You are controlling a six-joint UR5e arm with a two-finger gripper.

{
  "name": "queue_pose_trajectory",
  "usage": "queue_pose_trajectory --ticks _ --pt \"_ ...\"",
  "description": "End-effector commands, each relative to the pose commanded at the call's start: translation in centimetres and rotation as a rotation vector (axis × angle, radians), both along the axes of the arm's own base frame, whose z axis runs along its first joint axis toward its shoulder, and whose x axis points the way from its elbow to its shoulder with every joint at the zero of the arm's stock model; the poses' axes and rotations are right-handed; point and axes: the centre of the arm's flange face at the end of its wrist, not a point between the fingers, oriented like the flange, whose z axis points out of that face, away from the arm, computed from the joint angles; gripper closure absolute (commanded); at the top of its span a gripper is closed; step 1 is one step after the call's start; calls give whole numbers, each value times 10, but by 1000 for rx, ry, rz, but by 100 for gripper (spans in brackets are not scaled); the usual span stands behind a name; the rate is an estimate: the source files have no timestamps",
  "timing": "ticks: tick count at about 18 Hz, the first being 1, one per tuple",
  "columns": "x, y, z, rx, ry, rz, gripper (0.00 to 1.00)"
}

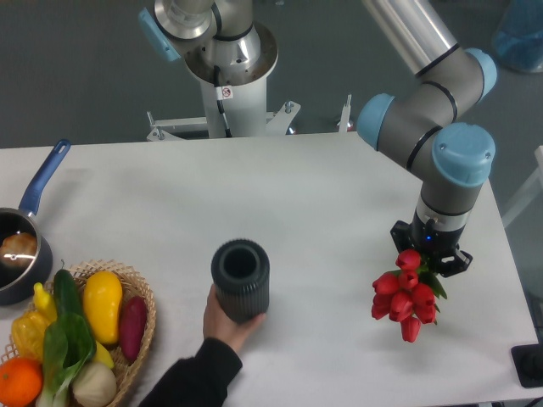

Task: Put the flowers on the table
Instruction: 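Lower the held red tulips toward the table with the gripper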

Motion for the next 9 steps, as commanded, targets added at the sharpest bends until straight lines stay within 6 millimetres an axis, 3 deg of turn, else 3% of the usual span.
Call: queue_pose_trajectory --ticks 3,6,9 --pt "5 2 -1 -12 -3 0 100" --pt "31 26 3 -36 -4 -8 97" --pt "39 26 -7 -45 -24 8 97"
